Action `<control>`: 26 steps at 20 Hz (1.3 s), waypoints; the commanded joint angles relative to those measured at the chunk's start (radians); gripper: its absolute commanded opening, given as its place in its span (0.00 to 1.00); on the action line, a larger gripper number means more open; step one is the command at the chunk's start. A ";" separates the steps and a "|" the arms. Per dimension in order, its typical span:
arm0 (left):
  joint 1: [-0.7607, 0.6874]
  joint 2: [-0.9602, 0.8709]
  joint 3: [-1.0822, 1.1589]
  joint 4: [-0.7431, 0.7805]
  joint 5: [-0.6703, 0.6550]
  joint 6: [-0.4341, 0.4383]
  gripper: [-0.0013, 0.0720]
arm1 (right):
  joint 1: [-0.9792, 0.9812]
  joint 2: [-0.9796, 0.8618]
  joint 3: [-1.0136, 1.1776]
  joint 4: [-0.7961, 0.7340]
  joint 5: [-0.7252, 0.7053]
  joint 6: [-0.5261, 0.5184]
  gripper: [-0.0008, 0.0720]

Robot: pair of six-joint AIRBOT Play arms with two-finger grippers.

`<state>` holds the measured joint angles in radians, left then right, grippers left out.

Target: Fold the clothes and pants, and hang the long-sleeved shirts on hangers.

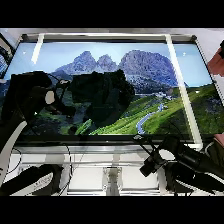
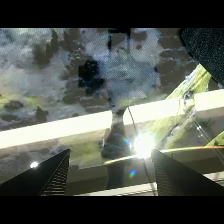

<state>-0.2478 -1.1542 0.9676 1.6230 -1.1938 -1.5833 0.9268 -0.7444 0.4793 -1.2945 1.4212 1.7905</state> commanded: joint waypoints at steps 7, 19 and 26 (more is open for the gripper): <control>0.000 -0.003 -0.003 0.000 0.000 0.000 0.82 | -0.023 -0.009 -0.001 -0.167 -0.736 0.173 0.05; 0.000 -0.003 -0.003 0.000 0.001 0.000 0.82 | -0.679 -0.594 0.679 0.088 -0.557 -0.572 0.62; 0.000 -0.003 -0.003 0.000 0.001 0.000 0.82 | -0.739 -1.074 1.188 0.227 -0.136 -0.815 0.62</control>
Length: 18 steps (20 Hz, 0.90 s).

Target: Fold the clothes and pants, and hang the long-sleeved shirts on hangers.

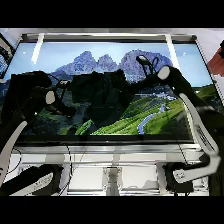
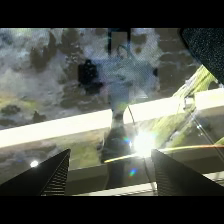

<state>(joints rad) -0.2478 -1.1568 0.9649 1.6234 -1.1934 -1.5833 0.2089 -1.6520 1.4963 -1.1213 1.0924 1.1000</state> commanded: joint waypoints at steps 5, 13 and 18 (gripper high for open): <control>0.000 -0.002 0.000 0.000 0.002 0.001 0.82 | -0.019 -0.225 0.196 0.068 0.188 -0.227 0.61; 0.000 -0.005 0.000 0.001 0.005 0.002 0.82 | -0.022 -0.229 0.241 0.047 0.156 -0.270 0.61; 0.000 -0.005 0.000 0.000 0.031 0.001 0.82 | 0.031 -0.267 0.250 0.066 0.286 -0.309 0.61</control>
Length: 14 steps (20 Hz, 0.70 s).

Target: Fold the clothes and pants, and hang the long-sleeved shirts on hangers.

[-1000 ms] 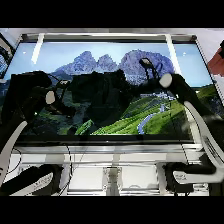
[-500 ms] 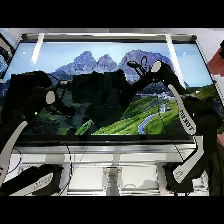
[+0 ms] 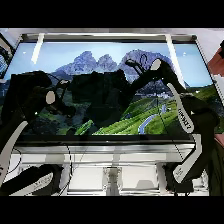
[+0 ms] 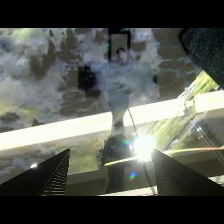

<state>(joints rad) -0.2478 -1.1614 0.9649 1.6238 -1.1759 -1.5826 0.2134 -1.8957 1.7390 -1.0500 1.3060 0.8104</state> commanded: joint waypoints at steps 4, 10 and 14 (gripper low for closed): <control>0.000 -0.001 0.000 0.003 0.013 0.001 0.82 | 0.038 -0.070 0.003 -0.009 0.102 -0.005 0.60; 0.000 0.012 0.000 0.037 0.180 0.005 0.82 | 0.027 -0.079 0.004 0.005 0.154 0.055 0.04; 0.000 -0.007 0.051 0.096 0.359 0.053 0.81 | -0.054 0.033 0.004 0.004 0.259 0.126 0.04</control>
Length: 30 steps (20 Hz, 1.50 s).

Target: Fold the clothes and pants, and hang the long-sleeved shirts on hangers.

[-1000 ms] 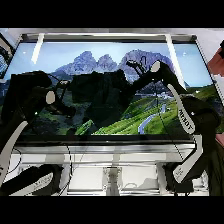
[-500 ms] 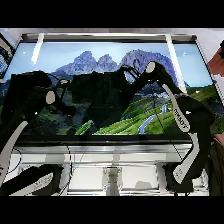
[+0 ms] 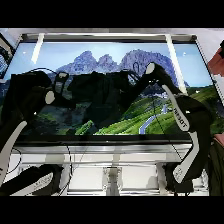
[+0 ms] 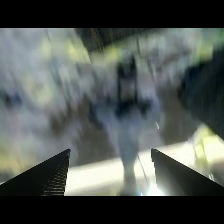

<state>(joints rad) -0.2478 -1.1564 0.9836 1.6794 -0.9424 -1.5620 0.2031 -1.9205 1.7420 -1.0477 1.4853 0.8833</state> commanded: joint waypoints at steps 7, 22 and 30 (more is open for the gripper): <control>0.148 -0.360 0.498 -0.217 -0.013 0.026 0.81 | -0.101 0.116 0.000 0.032 0.124 0.096 0.04; 0.254 -0.769 0.724 -0.618 0.062 0.081 0.80 | -0.094 0.116 0.000 0.121 0.101 0.092 0.05; 0.254 -0.820 0.724 -0.612 0.072 0.051 0.80 | -0.094 0.116 0.000 0.128 0.100 0.092 0.05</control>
<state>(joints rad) 0.0059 -1.9591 1.7061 1.0668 -0.8780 -1.4940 0.1093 -1.8057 1.7420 -0.9249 1.5848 0.9760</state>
